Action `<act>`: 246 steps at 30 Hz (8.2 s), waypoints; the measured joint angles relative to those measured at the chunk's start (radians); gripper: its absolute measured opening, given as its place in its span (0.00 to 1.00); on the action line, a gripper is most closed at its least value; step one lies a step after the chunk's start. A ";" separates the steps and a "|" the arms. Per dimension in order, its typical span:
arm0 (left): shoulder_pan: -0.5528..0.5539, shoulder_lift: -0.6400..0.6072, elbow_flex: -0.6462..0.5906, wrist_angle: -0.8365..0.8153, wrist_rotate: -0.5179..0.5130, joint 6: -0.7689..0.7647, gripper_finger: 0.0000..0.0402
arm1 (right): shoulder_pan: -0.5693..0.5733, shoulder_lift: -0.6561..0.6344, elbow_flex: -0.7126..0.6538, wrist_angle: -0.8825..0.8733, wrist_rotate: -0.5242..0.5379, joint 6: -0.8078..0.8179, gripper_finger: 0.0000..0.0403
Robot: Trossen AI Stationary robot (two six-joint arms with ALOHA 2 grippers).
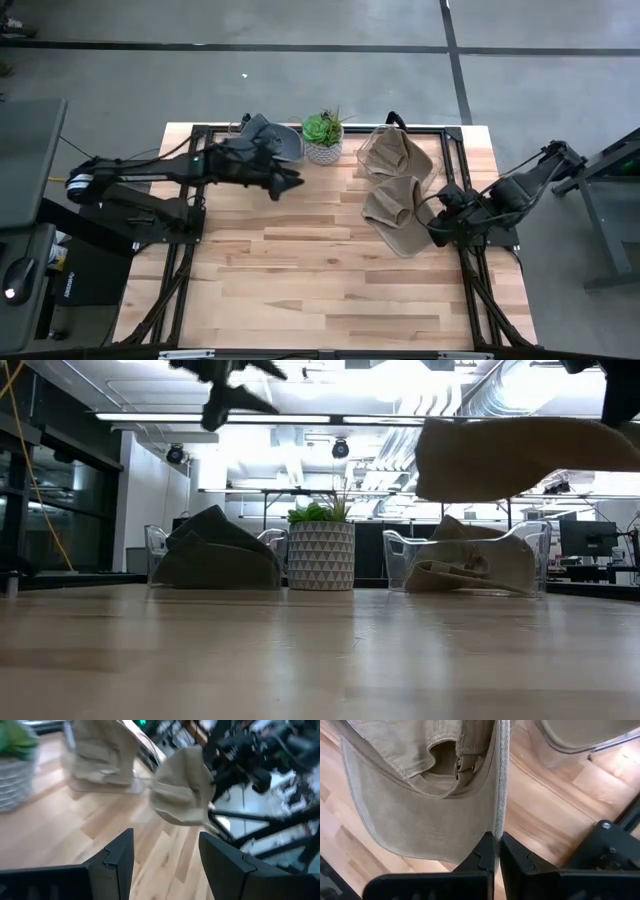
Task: Pick & Place hat
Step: Put the light brown cap into the right transparent bin
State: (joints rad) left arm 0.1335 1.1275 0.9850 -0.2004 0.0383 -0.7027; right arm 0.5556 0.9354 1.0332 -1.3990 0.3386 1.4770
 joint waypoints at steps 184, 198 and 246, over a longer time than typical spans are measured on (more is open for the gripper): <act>0.056 -0.850 -0.931 0.219 -0.095 -0.560 0.46 | -1.326 0.305 0.074 0.249 -0.177 -1.504 0.01; 0.056 -0.850 -0.931 0.219 -0.095 -0.560 0.46 | -1.342 0.305 -0.048 0.328 -0.172 -1.468 0.01; 0.056 -0.850 -0.931 0.219 -0.095 -0.560 0.46 | -1.341 0.361 0.079 0.354 -0.112 -1.346 0.36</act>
State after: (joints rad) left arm 0.1897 0.2771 0.0540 0.0189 -0.0566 -1.2627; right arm -0.7856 1.2964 1.1127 -1.0451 0.2266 0.1314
